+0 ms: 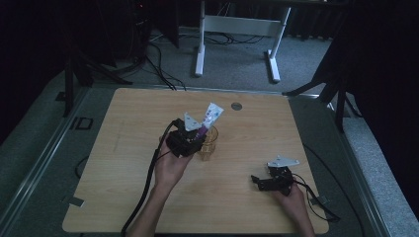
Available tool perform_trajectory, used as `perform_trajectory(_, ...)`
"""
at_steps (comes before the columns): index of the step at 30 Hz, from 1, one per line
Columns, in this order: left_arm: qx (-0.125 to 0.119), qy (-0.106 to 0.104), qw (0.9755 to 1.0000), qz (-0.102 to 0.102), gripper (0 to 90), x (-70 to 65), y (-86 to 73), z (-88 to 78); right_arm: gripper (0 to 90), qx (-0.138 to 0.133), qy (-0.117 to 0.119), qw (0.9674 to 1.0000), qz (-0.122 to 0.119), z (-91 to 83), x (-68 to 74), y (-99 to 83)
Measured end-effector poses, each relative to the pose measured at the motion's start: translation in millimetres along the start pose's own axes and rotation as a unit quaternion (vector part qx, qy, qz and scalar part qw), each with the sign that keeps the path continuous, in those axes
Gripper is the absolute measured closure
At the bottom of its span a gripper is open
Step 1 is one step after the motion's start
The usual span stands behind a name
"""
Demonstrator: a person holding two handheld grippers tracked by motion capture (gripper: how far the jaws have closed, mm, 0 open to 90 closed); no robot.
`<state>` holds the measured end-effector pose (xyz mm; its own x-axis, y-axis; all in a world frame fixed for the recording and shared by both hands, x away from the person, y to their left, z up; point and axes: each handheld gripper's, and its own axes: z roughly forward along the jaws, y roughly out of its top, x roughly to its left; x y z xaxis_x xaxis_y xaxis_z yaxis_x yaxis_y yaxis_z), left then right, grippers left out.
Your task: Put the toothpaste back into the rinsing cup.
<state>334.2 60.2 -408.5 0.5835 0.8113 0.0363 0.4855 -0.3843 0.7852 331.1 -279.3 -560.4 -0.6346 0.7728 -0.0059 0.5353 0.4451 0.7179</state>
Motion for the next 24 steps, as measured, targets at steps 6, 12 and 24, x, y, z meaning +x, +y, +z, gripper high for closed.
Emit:
perform_trajectory(6, -0.008, 0.001, 1.0, 0.001, 69.6, 0.8, 0.8, 0.5, 12.6, 0.0, 0.0, 1.0, 0.0, 0.0, 0.0, 0.0)
perform_trajectory(12, -0.018, -0.004, 0.9998, 0.001, 69.6, 1.8, 1.4, 1.2, 12.6, 0.0, 0.0, 1.0, 0.0, 0.0, 0.0, 0.0)
perform_trajectory(24, -0.034, -0.004, 0.9994, -0.008, 69.6, 5.1, 2.2, 2.3, 12.6, 0.0, 0.0, 1.0, 0.0, 0.0, 0.0, 0.0)
